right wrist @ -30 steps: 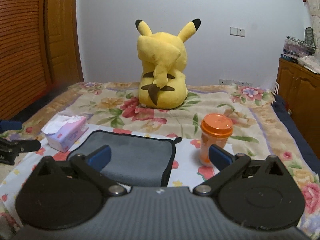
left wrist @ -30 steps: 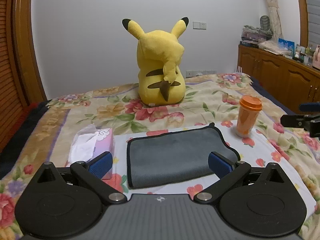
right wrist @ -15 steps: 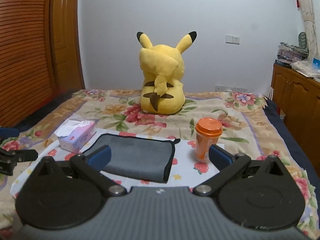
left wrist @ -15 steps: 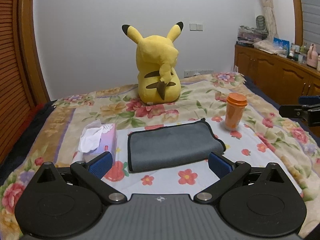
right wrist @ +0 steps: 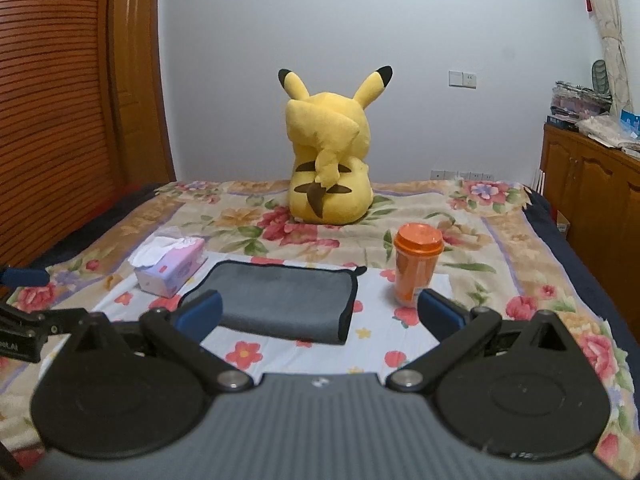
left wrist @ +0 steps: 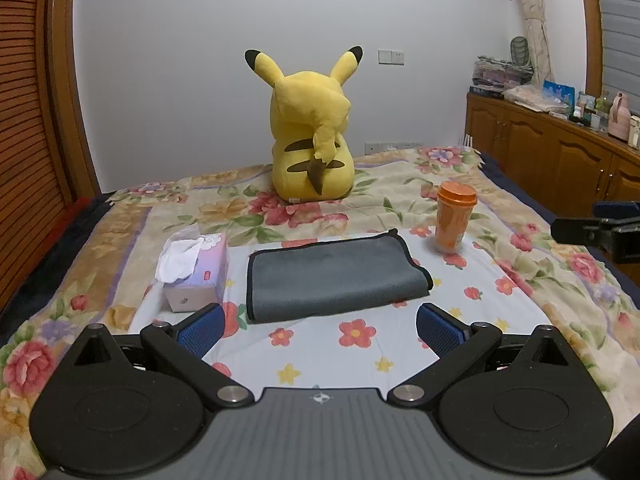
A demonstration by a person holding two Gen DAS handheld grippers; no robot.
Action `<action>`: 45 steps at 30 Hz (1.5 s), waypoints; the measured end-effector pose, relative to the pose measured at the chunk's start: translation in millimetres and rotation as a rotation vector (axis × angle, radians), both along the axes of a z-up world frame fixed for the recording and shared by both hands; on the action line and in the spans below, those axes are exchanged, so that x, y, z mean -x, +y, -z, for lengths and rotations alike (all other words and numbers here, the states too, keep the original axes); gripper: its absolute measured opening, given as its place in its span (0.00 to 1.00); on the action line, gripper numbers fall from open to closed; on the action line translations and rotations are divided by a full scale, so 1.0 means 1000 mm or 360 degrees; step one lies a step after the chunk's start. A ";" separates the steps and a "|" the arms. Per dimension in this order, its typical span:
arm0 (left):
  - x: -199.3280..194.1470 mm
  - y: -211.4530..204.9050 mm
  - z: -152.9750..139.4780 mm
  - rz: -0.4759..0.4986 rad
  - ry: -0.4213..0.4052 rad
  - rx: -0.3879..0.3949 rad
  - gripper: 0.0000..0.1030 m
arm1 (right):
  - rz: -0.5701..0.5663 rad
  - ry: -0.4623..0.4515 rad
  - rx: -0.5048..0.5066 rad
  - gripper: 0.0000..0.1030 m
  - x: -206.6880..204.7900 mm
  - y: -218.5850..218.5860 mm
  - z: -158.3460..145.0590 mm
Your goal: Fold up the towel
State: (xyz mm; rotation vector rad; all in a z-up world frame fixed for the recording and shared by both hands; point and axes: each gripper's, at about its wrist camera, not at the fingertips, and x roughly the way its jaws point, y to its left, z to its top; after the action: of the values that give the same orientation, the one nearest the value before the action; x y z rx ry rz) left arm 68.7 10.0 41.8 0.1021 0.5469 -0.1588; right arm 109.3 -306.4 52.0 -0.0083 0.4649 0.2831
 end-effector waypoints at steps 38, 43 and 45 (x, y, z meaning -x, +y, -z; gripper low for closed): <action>0.044 -0.012 0.069 -0.0068 0.0121 0.0023 1.00 | -0.0008 0.0116 0.0069 1.00 0.051 0.026 0.070; 0.045 -0.009 0.070 -0.0098 0.0093 0.0019 1.00 | 0.0023 0.0131 0.0056 1.00 0.052 0.022 0.076; 0.047 -0.010 0.069 -0.0107 0.0067 0.0004 1.00 | 0.0024 0.0129 0.0053 1.00 0.053 0.021 0.076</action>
State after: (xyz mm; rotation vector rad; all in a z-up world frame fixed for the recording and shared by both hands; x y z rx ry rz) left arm 21.8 0.1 -27.6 0.0777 0.5911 -0.0961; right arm 56.7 -285.4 -24.0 -0.0260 0.5501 0.2616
